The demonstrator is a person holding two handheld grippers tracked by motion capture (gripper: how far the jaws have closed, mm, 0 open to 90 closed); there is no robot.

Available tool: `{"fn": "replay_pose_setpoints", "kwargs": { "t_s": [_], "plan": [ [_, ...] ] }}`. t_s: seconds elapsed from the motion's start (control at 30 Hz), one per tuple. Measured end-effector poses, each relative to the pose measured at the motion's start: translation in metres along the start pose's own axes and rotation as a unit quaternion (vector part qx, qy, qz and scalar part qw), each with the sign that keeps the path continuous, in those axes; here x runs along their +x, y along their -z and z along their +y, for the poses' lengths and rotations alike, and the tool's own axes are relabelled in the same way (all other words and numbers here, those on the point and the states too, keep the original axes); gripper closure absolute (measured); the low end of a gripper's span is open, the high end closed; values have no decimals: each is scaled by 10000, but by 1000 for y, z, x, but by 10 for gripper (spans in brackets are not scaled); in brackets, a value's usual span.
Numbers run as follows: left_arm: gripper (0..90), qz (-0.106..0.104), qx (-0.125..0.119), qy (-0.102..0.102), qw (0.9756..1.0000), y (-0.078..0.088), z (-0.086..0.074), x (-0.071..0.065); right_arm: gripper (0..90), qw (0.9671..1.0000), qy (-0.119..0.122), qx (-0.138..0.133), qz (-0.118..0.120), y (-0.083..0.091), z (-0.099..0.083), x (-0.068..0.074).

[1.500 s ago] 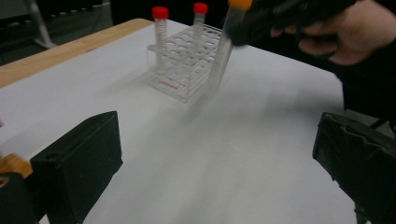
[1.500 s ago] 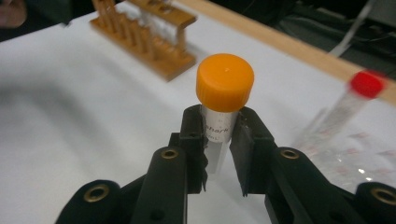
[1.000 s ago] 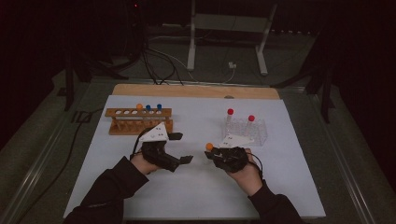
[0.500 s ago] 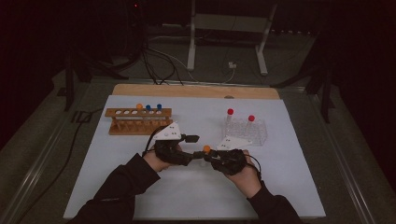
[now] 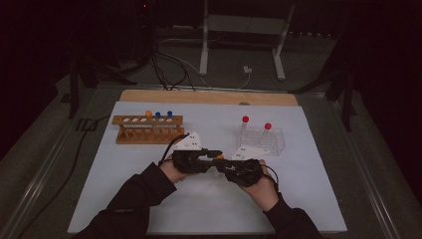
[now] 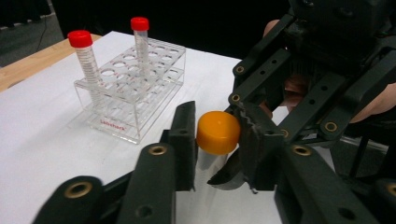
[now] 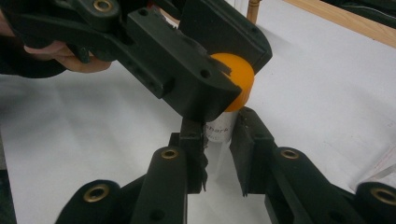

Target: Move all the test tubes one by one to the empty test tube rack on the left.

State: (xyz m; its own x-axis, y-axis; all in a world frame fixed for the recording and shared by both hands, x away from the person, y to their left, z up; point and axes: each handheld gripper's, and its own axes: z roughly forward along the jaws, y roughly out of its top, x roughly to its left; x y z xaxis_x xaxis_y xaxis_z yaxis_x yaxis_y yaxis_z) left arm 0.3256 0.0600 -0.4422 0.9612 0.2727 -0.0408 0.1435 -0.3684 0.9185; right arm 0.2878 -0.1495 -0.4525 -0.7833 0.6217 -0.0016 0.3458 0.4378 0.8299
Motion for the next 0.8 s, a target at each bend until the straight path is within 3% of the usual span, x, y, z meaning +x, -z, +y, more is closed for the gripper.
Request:
{"fn": "replay_pose_setpoints", "kwargs": {
  "t_s": [0.3,0.57,0.8],
  "plan": [
    [718,88,0,-121,9999,2,2,0,728,9999,-75,-55,62,0,0,-2],
    [720,249,-129,-50,9996,20,8,4,468,9993,-155,-295,147,6,2,-2],
    [720,537,-142,-17,9985,42,8,10,261,9986,-203,-462,170,9,5,-1]
  ]
}}
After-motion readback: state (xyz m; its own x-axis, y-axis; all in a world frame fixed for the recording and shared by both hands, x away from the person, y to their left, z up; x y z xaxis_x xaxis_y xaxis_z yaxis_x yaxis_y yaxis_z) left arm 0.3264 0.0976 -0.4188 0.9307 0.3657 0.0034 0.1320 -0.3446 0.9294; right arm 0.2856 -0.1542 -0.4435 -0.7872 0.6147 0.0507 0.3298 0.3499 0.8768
